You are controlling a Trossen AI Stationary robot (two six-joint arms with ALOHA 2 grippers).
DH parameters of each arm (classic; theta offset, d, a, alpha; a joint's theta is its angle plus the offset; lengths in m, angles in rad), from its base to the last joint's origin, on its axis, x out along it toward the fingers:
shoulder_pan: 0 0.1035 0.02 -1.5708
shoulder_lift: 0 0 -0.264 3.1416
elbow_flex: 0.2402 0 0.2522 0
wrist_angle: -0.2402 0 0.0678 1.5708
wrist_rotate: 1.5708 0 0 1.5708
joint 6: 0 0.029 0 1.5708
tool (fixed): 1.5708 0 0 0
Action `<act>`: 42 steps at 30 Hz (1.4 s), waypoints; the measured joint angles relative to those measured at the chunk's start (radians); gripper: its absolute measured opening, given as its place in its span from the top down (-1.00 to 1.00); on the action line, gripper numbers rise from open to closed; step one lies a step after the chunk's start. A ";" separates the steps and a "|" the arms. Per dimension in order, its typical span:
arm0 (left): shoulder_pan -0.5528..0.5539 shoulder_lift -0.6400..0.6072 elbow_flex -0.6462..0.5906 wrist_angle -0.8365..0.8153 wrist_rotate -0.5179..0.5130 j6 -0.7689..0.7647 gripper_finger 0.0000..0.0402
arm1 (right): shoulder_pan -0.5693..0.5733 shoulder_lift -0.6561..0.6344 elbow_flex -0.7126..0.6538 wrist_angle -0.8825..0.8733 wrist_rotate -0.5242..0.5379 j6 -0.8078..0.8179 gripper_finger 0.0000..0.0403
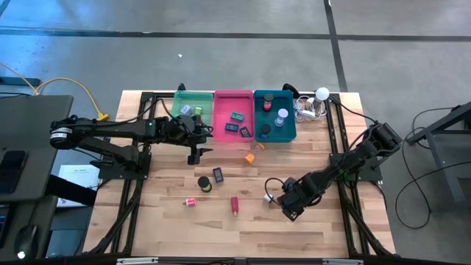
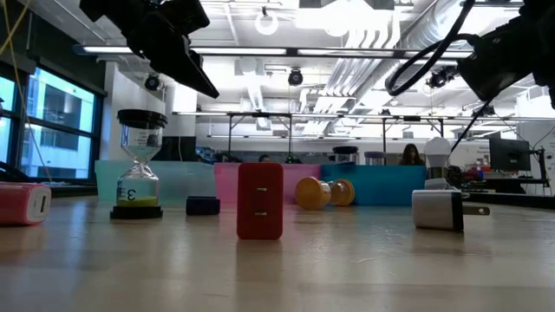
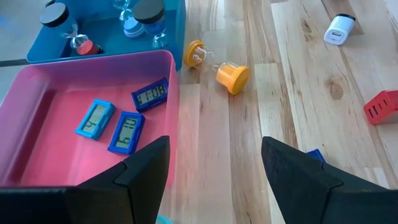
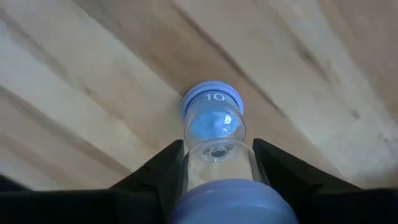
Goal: Pick & Place Office items
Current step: Put the violet hourglass into the blue bin
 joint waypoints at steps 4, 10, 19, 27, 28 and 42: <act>0.000 0.000 0.000 -0.001 0.000 0.000 -0.23 | -0.006 -0.002 0.000 0.004 -0.067 -0.018 0.16; 0.000 0.000 0.000 -0.002 0.001 0.004 -0.23 | -0.052 -0.002 0.000 0.005 -0.115 -0.089 0.16; 0.000 0.000 0.000 -0.023 0.035 0.005 -0.23 | -0.142 -0.002 0.001 0.004 -0.125 -0.232 0.16; 0.000 0.000 -0.002 -0.042 0.035 0.026 -0.23 | -0.226 -0.054 0.011 -0.002 -0.111 -0.327 0.16; 0.000 0.000 -0.002 -0.042 0.035 0.028 -0.23 | -0.235 -0.062 0.019 -0.006 -0.105 -0.343 0.16; 0.000 0.000 -0.002 -0.049 0.031 0.070 -0.23 | -0.424 -0.112 0.216 -0.151 0.105 -0.641 0.16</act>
